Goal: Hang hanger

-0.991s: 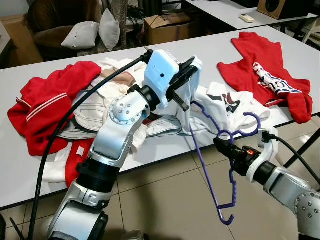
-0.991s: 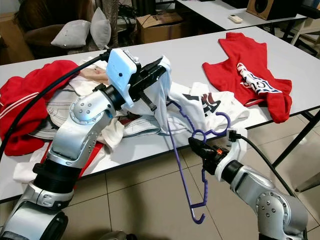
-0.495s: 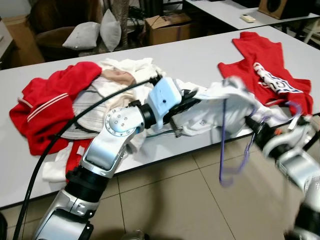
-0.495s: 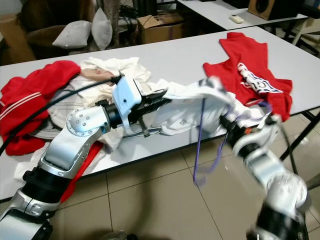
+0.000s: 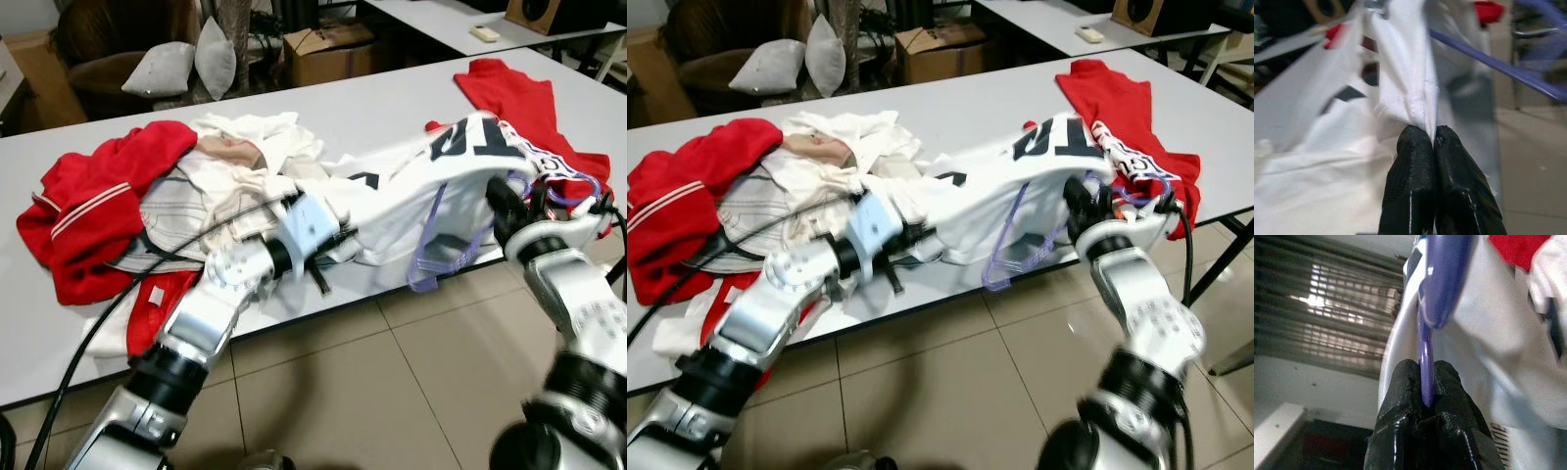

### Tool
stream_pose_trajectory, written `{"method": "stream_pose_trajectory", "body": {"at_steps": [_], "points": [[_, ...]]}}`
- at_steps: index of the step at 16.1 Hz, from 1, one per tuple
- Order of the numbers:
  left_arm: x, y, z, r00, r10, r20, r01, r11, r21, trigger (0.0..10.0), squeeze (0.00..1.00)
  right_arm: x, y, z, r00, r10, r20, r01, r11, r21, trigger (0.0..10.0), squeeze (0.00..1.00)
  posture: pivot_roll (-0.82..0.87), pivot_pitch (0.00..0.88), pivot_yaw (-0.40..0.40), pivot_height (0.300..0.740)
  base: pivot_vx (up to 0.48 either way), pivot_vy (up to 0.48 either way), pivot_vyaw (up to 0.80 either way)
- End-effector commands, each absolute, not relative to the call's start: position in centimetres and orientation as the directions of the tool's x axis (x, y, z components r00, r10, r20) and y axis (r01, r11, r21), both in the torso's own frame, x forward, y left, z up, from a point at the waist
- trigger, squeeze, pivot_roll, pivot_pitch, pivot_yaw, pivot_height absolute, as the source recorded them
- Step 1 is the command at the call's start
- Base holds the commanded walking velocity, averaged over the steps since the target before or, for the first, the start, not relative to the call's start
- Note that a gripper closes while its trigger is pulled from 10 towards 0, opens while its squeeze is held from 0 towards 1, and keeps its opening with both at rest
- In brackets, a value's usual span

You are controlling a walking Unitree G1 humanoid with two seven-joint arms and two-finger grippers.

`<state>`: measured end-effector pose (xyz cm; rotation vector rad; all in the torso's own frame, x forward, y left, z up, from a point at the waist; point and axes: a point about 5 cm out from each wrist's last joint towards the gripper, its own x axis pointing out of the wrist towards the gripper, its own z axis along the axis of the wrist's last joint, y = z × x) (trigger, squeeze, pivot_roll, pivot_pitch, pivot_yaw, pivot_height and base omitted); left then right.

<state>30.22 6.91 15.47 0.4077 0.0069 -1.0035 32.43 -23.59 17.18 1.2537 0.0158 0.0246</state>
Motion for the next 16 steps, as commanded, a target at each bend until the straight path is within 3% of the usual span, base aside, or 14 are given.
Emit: {"method": "stream_pose_trajectory", "body": {"at_steps": [1,2,5,11,16], "points": [[29.5,6.8,15.6,0.489,-0.848,-0.206,0.853,0.414,0.32,0.0,0.0,32.5,-25.7,18.1,0.993,-0.114,0.038,-0.008,0.258,0.966,10.0,0.0,0.06,0.0,0.062,0.74,0.0,0.0,0.0],[28.8,6.3,15.6,0.436,-0.876,-0.204,0.881,0.37,0.295,0.0,0.0,32.9,-26.0,18.5,0.988,-0.145,0.058,-0.026,0.213,0.977,10.0,0.0,0.06,0.0,0.062,0.74,0.0,0.0,0.0],[27.9,5.4,15.0,0.387,-0.893,-0.229,0.903,0.317,0.29,0.0,0.0,33.7,-25.8,19.4,0.982,-0.162,0.1,-0.074,0.157,0.985,10.0,0.0,0.06,0.0,0.062,0.74,0.0,0.0,0.0],[27.3,3.4,17.4,0.361,-0.928,-0.092,0.919,0.337,0.205,0.0,0.0,35.5,-23.8,19.4,0.99,-0.122,0.071,-0.035,0.271,0.962,10.0,0.0,0.07,0.0,0.049,0.74,0.0,0.0,0.0],[27.5,1.8,19.0,0.347,-0.938,-0.017,0.929,0.342,0.143,0.0,0.0,36.5,-19.6,19.4,0.999,-0.011,0.037,-0.031,0.356,0.934,10.0,0.0,0.06,0.0,0.046,0.74,0.0,0.0,0.0]]}}
